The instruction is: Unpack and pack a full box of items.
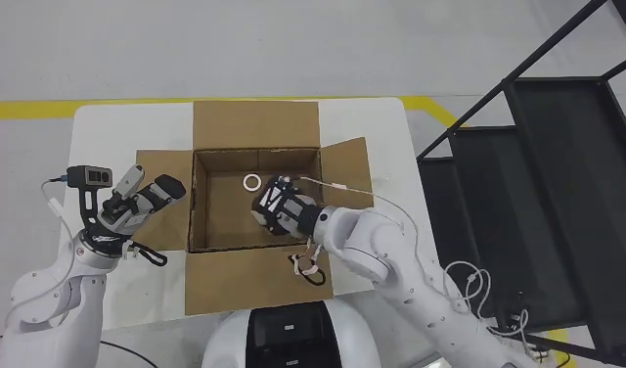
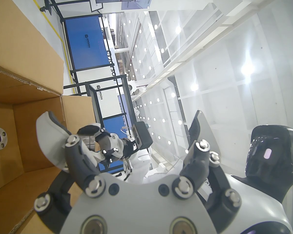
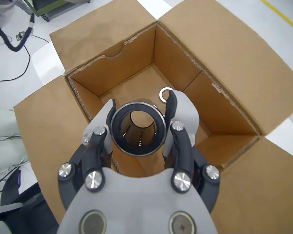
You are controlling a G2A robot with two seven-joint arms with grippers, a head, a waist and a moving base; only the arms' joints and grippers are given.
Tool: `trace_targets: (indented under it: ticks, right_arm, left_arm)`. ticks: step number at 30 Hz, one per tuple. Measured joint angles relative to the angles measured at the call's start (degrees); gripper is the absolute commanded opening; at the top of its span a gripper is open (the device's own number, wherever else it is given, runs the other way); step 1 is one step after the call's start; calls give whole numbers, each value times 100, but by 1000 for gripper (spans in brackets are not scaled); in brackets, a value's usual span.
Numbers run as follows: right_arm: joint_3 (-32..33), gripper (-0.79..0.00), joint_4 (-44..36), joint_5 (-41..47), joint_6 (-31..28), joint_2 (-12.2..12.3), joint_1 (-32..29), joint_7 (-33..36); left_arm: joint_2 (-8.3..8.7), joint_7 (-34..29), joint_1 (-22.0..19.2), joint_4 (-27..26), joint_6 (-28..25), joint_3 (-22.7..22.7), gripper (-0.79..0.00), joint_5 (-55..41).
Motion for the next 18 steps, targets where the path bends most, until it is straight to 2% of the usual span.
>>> trace_targets:
  ticks: [6, 18]
  right_arm:
    - [-471, -785, 911, 339, 213, -190, 815, 218]
    - [-471, -785, 916, 340, 213, -190, 818, 220]
  left_arm:
    - [0, 0, 0, 0, 0, 0, 0, 0]
    - [0, 0, 0, 0, 0, 0, 0, 0]
